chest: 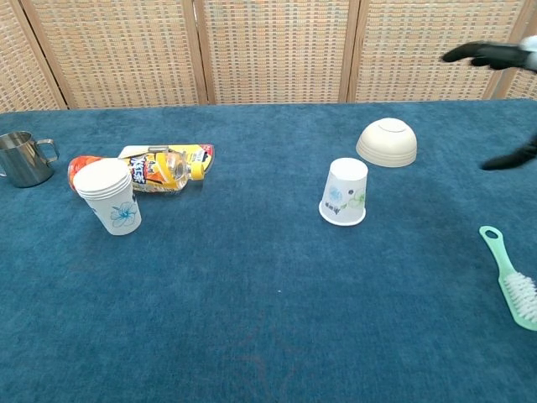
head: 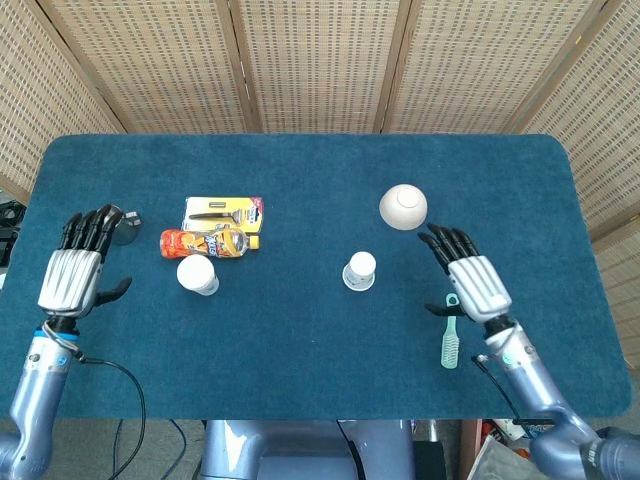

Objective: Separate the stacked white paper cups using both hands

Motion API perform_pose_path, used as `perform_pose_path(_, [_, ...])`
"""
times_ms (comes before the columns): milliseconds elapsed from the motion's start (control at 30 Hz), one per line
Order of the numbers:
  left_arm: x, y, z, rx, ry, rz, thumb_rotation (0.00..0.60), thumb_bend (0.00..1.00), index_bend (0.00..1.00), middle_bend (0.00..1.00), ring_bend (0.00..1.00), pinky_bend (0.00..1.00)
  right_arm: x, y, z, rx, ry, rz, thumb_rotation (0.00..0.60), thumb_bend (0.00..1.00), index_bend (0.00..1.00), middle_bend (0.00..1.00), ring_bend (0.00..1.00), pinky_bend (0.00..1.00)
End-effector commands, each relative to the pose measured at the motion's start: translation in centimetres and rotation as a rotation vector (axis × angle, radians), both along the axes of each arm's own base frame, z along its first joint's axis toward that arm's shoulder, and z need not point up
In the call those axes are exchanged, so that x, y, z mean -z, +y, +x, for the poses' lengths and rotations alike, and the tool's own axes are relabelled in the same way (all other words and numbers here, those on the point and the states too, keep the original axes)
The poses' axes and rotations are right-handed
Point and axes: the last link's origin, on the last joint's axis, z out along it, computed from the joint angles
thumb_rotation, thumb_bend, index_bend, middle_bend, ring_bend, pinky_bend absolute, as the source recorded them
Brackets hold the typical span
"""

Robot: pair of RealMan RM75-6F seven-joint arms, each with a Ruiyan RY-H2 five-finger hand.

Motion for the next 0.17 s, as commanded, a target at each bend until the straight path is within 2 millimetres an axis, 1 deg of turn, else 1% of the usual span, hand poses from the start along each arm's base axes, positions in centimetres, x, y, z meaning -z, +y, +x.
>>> perform_pose_path(33, [-0.5,-2.8,-1.2,-0.065,-0.033,0.004,0.6,0.14,0.0,0.0,0.0,0.0,-1.8,4.6,-4.3,-0.01,0.145,-0.059,0.6,0.0,0.0,0.0,0.0,0.0])
perform_pose_path(100, [-0.6,-4.2,-1.6,-0.072,-0.039,0.014,0.6,0.12,0.0,0.0,0.0,0.0,-2.2,6.5,-5.0,-0.008,0.192,-0.082,0.6,0.0,0.0,0.0,0.0,0.0])
perform_pose_path(167, [-0.5,-5.7,-2.0,-0.079,-0.062,0.016,0.6,0.12,0.0,0.0,0.0,0.0,-2.4,8.4,-5.5,-0.002,0.202,-0.107,0.6,0.0,0.0,0.0,0.0,0.0])
